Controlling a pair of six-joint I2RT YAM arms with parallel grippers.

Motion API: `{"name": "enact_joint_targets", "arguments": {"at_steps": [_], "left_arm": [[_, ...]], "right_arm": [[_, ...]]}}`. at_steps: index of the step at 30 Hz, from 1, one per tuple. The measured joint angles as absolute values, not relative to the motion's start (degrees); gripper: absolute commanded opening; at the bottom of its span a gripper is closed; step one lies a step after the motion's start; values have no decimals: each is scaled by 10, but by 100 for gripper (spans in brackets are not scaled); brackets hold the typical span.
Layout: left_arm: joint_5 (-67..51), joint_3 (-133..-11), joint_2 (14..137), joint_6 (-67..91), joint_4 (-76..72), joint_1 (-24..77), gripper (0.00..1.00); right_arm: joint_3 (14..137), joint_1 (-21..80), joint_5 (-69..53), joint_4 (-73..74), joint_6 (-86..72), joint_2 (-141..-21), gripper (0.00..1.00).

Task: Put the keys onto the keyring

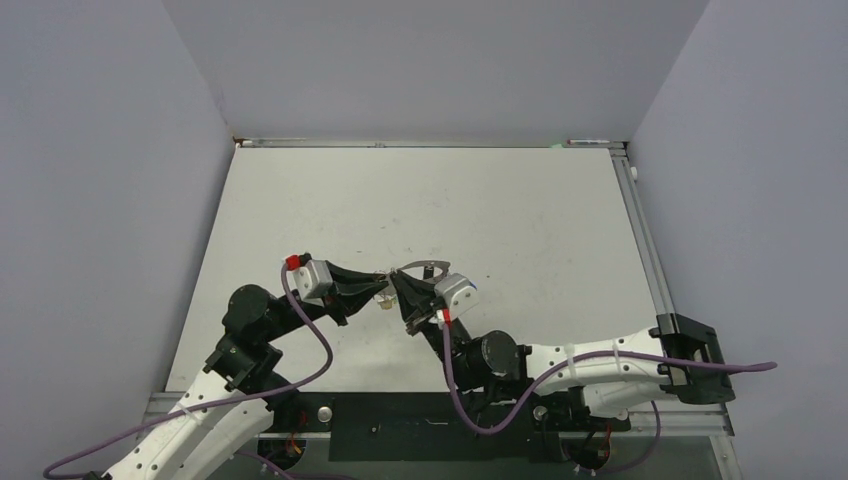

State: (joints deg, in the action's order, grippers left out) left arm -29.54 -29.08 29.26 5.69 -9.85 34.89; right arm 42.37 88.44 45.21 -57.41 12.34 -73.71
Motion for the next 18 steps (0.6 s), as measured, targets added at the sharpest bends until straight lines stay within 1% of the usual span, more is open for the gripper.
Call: {"name": "enact_joint_targets", "arguments": {"at_steps": [3, 9, 13, 18], "left_arm": [[-300, -291, 293, 65, -101, 348, 0], [-298, -291, 300, 85, -118, 341, 0], [-298, -291, 303, 90, -120, 337, 0], [-297, -291, 303, 90, -114, 335, 0]], "right_arm": [[410, 857, 413, -556, 85, -716, 5], [367, 767, 294, -503, -39, -662, 5], [365, 745, 252, -482, -81, -653, 5], [368, 738, 236, -470, -109, -653, 5]]}}
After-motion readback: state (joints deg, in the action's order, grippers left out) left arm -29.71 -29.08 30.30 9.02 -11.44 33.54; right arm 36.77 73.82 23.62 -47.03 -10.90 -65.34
